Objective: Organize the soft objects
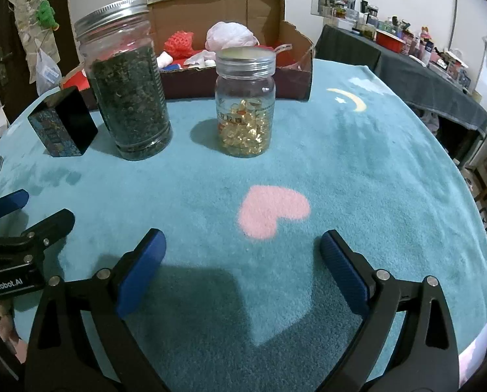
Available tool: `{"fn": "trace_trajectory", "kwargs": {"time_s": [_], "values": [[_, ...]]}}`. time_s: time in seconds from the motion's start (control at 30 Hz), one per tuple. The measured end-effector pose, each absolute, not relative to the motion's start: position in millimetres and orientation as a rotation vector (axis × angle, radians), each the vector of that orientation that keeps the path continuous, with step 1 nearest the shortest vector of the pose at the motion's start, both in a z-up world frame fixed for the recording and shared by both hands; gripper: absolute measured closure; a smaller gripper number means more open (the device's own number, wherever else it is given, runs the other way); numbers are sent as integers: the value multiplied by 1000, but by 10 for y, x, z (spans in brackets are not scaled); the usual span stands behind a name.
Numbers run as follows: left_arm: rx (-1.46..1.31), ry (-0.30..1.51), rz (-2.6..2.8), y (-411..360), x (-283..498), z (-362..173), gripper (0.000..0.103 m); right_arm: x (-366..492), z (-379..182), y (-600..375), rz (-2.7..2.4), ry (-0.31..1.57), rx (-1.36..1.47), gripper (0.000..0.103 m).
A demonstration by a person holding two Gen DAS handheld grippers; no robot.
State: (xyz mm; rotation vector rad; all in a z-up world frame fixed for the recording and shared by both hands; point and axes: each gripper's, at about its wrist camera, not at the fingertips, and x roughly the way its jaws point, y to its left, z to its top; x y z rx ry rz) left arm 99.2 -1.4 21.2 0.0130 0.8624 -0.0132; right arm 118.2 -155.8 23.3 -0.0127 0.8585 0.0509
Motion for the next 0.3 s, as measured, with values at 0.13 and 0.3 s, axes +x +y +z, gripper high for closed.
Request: {"fn": "trace_trajectory", "kwargs": {"time_s": [0.13, 0.3], "values": [[13, 862, -15, -9, 989, 213, 0, 1186, 239, -1559, 52, 860, -9, 5], [14, 863, -15, -10, 983, 213, 0, 1190, 243, -1561, 52, 860, -10, 4]]}}
